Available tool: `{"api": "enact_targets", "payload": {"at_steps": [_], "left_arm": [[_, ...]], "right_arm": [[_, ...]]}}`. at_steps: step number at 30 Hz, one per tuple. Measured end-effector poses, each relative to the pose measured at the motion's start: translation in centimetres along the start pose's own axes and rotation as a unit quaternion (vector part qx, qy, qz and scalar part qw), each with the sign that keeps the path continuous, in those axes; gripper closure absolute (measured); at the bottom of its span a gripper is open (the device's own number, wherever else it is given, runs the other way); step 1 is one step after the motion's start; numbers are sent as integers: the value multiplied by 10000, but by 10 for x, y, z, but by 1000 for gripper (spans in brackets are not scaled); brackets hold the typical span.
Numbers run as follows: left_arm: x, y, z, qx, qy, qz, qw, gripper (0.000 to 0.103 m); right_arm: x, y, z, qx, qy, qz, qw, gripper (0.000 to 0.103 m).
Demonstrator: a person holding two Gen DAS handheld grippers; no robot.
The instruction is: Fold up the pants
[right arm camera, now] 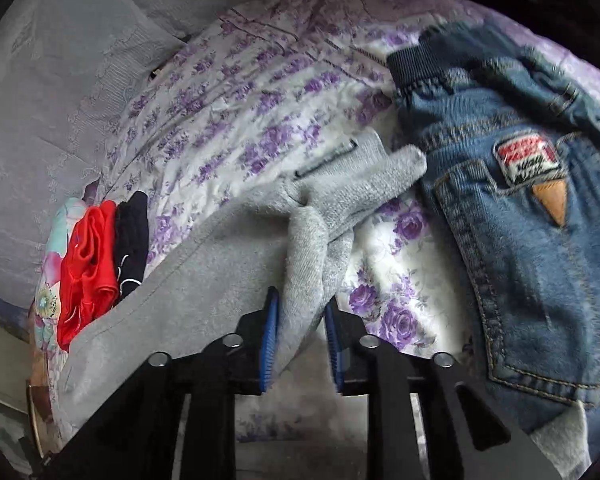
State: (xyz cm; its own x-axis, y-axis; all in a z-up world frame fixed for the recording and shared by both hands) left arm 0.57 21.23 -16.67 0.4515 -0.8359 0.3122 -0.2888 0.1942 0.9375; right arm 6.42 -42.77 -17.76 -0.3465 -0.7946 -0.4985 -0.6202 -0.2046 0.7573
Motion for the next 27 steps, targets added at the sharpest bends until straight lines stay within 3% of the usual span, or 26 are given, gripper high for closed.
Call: {"api": "enact_targets", "payload": {"at_steps": [3, 7, 11, 13, 14, 15, 16, 18, 23, 25, 27], "left_arm": [[3, 10, -12, 278, 3, 95, 9996, 13], [33, 19, -47, 583, -404, 114, 9974, 13], [63, 1, -89, 573, -1052, -206, 9926, 13], [66, -16, -105, 358, -1061, -71, 9937, 13], [67, -26, -109, 122, -999, 200, 9947, 18], [68, -34, -109, -80, -949, 532, 9940, 38], [68, -37, -108, -121, -976, 623, 9932, 43], [70, -34, -104, 196, -1274, 433, 9907, 63], [60, -3, -111, 880, -1074, 518, 9890, 69], [57, -10, -127, 801, -942, 315, 9918, 69], [57, -32, -133, 438, -868, 20, 9953, 64]], "right_arm": [[-12, 25, 5, 439, 502, 520, 9964, 58], [-22, 33, 12, 374, 711, 450, 9958, 57], [-32, 39, 20, 300, 643, 240, 9972, 57], [-40, 44, 29, 278, 727, 177, 9968, 57], [-44, 47, 33, 272, 809, 163, 9962, 57], [-48, 50, 36, 275, 911, 177, 9953, 57], [-51, 54, 40, 291, 1015, 217, 9942, 57], [-54, 62, 48, 329, 1134, 303, 9925, 57], [-59, 73, 54, 431, 1094, 327, 9925, 57], [-72, 65, 53, 345, 1261, 253, 9911, 57], [-90, 47, 55, 192, 1471, 137, 9888, 57]]}}
Point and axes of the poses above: each gripper's, at about its wrist camera, not at the fingertips, and y roughly against the way its jaws point, x to its right, z to its underside, the point moved 4 cm from there along -y, roughly the way its jaws point, and after that the axes turned 5 degrees about -x, right-handed, at the moved point
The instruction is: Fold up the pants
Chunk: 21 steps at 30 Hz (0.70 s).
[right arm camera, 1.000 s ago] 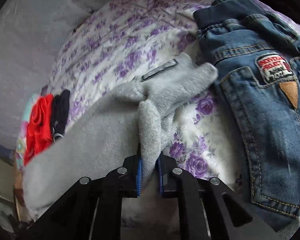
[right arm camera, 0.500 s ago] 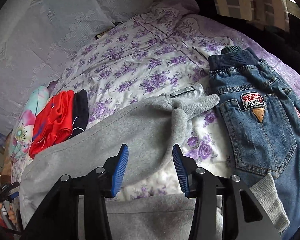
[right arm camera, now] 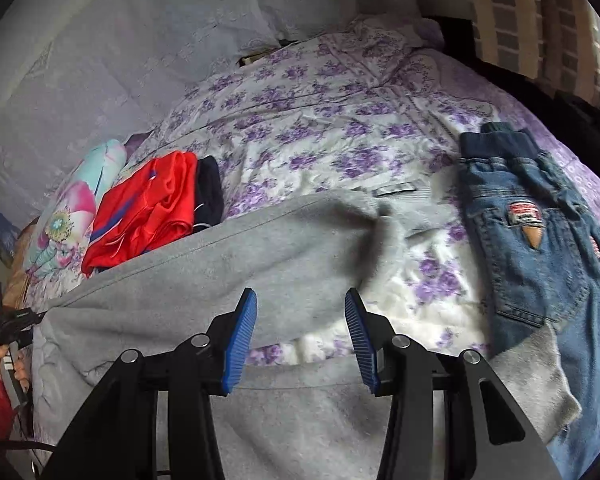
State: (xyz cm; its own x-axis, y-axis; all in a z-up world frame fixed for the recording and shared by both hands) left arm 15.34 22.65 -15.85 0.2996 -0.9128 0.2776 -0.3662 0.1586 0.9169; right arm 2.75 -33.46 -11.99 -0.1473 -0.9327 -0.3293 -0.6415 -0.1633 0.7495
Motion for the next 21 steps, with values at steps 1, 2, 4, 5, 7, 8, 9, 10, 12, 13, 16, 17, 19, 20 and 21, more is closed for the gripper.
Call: {"api": "enact_targets", "payload": {"at_steps": [1, 2, 4, 5, 7, 8, 9, 10, 12, 13, 16, 17, 19, 20, 21], "left_arm": [[-1, -4, 1, -84, 33, -107, 9999, 59], [2, -1, 3, -28, 38, -151, 9999, 58], [10, 16, 12, 72, -106, 0, 9999, 46], [11, 28, 18, 185, -222, 43, 9996, 35], [6, 56, 37, 523, -467, -81, 9975, 20], [-1, 65, 49, 552, -538, -180, 9969, 18], [-10, 70, 59, 477, -533, -214, 9972, 18], [-23, 73, 74, 302, -408, -161, 9986, 18], [-45, 79, 101, 58, -82, 139, 9999, 20], [-56, 83, 117, -28, 124, 308, 9994, 20], [-72, 83, 162, -310, 658, 840, 9938, 24], [-71, 79, 173, -418, 763, 964, 9915, 26], [-64, 64, 188, -605, 900, 1141, 9875, 29], [-61, 59, 190, -607, 934, 1138, 9872, 29], [-58, 54, 188, -518, 975, 1071, 9881, 29]], "right_arm": [[-11, -9, 1, -92, 128, -75, 9998, 57], [-22, -19, 3, -218, 243, -139, 9994, 57], [-44, -33, 10, -433, 457, -318, 9975, 57], [-54, -39, 14, -512, 601, -385, 9961, 56], [-68, -57, 28, -871, 979, -251, 9911, 46], [-69, -72, 38, -1201, 1133, -137, 9862, 42], [-67, -89, 49, -1571, 1192, -70, 9803, 40], [-67, -89, 51, -1326, 1250, -120, 9832, 39], [-69, -89, 53, -1281, 1363, -81, 9823, 38], [-70, -87, 52, -1288, 1344, -82, 9825, 38], [-67, -69, 46, -1017, 1079, -330, 9884, 38], [-64, -58, 44, -882, 1026, -404, 9900, 38], [-55, -34, 42, -613, 976, -457, 9923, 38], [-48, -21, 42, -489, 934, -449, 9934, 38], [-38, -8, 42, -373, 875, -443, 9945, 38]]}}
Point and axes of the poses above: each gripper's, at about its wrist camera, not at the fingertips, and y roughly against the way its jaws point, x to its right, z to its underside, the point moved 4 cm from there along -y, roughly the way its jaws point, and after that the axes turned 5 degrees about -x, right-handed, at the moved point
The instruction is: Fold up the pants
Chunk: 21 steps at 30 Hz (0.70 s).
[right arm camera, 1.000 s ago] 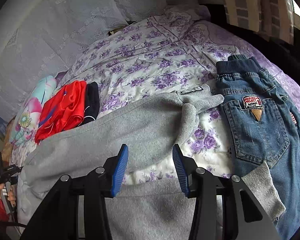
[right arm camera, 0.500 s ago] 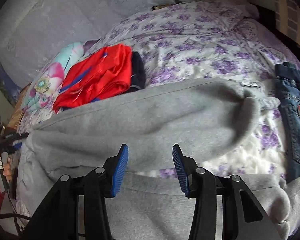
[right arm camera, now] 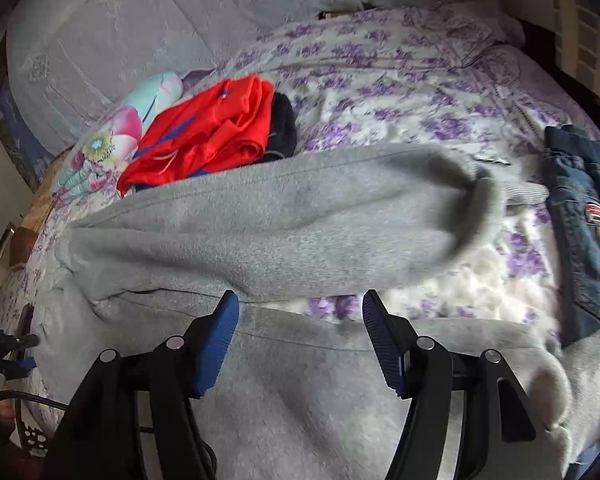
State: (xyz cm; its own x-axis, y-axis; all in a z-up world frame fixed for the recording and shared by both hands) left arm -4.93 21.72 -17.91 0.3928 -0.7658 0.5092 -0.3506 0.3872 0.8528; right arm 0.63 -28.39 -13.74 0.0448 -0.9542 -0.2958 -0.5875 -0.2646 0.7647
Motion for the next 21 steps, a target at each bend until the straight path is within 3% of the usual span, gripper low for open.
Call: {"api": "enact_targets", "payload": {"at_steps": [5, 8, 10, 11, 14, 16, 17, 19, 20, 21], "left_arm": [[5, -7, -18, 473, 656, 331, 9962, 14], [14, -9, -23, 595, 561, 65, 9966, 16], [20, -10, -24, 716, 425, -326, 9960, 38], [20, -11, -25, 749, 422, -546, 9948, 55], [11, -7, -27, 732, 616, -366, 9947, 69], [5, -1, -28, 716, 749, -134, 9945, 74], [2, 3, -26, 747, 785, -64, 9941, 76], [0, 14, -22, 858, 785, -65, 9932, 78], [-2, 22, -18, 941, 816, -92, 9922, 79], [-5, 31, -15, 1034, 899, -67, 9906, 80]], "right_arm": [[58, 78, 26, 562, -473, 544, 9958, 38], [104, 117, 58, 692, -1118, 985, 9864, 38], [130, 128, 84, 544, -1583, 1208, 9785, 38], [142, 127, 96, 445, -1848, 1191, 9745, 40], [153, 113, 119, 403, -2586, 677, 9628, 43], [150, 89, 126, 152, -2843, 288, 9582, 43], [150, 76, 129, 63, -3020, 90, 9532, 47], [147, 55, 130, -45, -3290, -321, 9438, 75], [145, 49, 128, -82, -3319, -401, 9424, 97], [141, 49, 124, -62, -3244, -408, 9450, 96]]}}
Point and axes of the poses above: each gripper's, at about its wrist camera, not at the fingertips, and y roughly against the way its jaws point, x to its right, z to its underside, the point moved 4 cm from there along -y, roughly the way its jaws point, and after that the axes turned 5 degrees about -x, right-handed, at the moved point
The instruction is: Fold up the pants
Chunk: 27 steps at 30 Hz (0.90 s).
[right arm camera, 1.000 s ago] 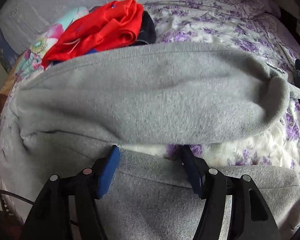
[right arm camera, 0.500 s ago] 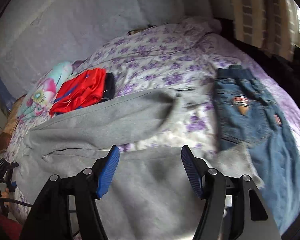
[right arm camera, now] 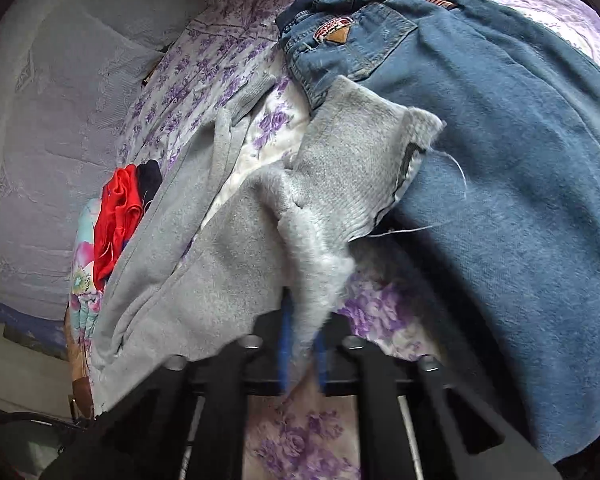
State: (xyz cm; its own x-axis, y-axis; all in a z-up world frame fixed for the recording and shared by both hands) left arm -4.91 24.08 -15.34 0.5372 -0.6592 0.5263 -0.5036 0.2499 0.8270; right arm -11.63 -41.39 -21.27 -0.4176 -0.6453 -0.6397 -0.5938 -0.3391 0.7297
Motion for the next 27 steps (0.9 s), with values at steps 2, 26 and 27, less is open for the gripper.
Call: {"api": "enact_targets", "payload": {"at_steps": [2, 26, 27], "left_arm": [[-9, 17, 3, 93, 157, 49, 9998, 81], [75, -42, 26, -150, -2742, -1368, 9518, 24], [69, -57, 26, -198, -2815, -1610, 9457, 18]], "right_arm": [[-21, 10, 0, 22, 588, 74, 9982, 97], [-163, -64, 16, -43, 3865, 1357, 9123, 20], [-155, -91, 26, -666, 3849, 1445, 9091, 18]]}}
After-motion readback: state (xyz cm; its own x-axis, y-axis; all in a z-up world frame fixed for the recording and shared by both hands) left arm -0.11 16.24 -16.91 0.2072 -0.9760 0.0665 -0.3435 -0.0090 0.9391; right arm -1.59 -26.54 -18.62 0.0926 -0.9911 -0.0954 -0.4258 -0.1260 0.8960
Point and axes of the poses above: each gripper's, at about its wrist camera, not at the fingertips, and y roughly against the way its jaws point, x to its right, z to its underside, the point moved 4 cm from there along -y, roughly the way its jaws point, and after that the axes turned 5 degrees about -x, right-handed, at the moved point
